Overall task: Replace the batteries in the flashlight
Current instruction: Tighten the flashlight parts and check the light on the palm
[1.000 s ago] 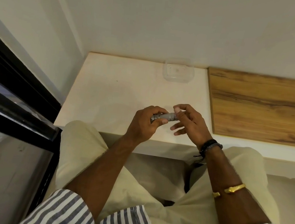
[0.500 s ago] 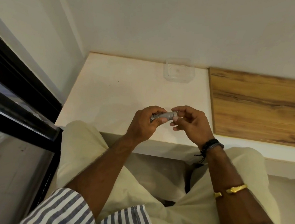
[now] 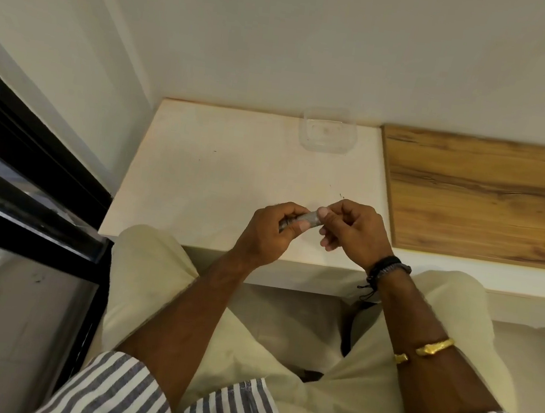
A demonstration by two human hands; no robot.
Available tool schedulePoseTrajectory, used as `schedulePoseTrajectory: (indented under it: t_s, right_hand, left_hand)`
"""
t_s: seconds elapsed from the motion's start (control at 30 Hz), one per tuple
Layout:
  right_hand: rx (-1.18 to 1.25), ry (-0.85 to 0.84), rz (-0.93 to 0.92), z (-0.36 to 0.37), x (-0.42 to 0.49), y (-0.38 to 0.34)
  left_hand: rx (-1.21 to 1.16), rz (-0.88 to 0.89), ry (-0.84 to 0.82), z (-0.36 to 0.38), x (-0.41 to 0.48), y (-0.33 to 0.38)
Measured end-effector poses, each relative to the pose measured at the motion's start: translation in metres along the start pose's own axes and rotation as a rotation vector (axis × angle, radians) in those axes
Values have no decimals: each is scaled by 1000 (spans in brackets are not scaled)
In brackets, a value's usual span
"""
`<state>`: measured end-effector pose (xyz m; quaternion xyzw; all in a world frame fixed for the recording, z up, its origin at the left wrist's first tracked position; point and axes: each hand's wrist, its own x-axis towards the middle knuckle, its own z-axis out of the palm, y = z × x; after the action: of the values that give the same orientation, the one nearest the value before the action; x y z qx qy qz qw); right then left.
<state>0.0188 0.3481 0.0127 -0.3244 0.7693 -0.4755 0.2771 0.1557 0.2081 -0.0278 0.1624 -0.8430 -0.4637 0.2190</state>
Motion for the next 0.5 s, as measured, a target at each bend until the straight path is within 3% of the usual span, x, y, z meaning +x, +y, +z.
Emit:
schedulePoseTrajectory:
  t_s: [0.17,0.27,0.5]
  right_hand:
    - [-299,133,38,14,2,-2]
    - [-262,218,127,21,3,-4]
    - [-166,239,-34,23,0,-3]
  left_hand:
    - [39,91,34,1,-2,2]
    - [27,83,36,3,-2,3]
    - [-109,-84,-24,-1,2,8]
